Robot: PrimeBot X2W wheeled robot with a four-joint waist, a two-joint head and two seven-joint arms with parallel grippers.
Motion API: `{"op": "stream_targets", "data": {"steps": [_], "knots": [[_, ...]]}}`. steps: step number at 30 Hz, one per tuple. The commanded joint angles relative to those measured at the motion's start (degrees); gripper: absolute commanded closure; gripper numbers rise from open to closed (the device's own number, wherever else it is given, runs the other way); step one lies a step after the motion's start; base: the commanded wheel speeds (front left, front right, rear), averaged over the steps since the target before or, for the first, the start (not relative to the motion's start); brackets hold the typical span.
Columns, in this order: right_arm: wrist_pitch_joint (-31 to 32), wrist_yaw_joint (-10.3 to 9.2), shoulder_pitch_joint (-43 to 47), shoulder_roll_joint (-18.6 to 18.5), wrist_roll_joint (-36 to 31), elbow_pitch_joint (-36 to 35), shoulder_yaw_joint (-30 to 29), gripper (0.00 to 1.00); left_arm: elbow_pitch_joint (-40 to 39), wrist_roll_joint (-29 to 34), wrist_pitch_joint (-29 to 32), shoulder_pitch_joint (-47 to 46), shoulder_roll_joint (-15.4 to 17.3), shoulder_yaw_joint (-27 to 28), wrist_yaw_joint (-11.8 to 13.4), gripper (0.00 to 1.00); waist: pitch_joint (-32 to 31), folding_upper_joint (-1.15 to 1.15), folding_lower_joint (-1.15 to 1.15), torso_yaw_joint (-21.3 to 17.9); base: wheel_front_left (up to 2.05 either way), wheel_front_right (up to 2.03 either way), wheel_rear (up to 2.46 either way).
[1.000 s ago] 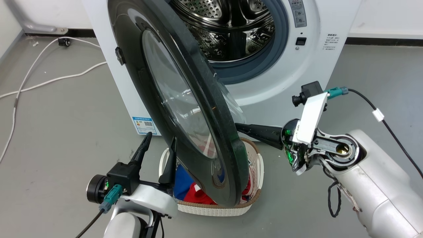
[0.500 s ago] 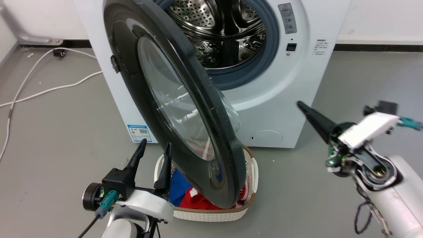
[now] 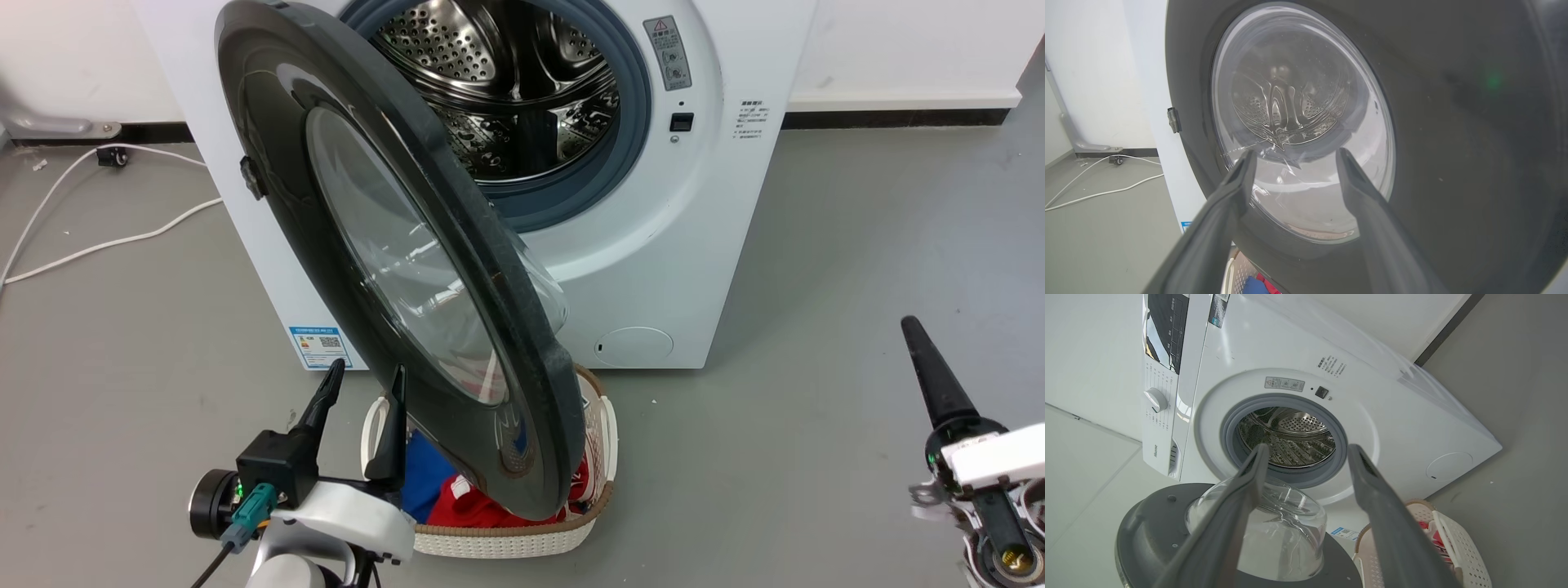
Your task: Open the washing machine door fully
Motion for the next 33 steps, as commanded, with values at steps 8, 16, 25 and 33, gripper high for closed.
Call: {"op": "stream_targets", "data": {"steps": [8, 16, 25, 33], "knots": [[-4.79, 0.14, -1.32, -0.98, -31.69, 5.01, -5.82, 0.00, -0.34, 1.02, -0.16, 0.99, 0.31, 0.71, -0.07, 0.00, -0.24, 0.00, 0.01, -0.34, 0.00, 0.00, 0.00], [-2.53, 0.07, 3.70, 11.26, -67.43, -6.72, -17.94, 0.00, -0.76, 1.52, -0.16, 0.92, 0.33, 1.23, -0.10, 0.00, 0.18, 0.00, 0.01, -0.43, 0.00, 0.00, 0.00], [2.88, 0.07, 9.99, 18.56, -77.15, -11.79, -17.39, 0.00, -0.71, 1.95, -0.16, 0.34, 0.28, 1.39, -0.15, 0.00, 0.90, 0.00, 0.01, -0.22, 0.00, 0.00, 0.00], [2.80, 0.07, 11.56, 19.69, -80.08, -8.77, -16.87, 0.00, -0.22, 2.21, -0.16, 0.69, 0.41, 1.40, -0.25, 0.00, 0.72, 0.00, 0.01, -0.24, 0.00, 0.00, 0.00]]}}
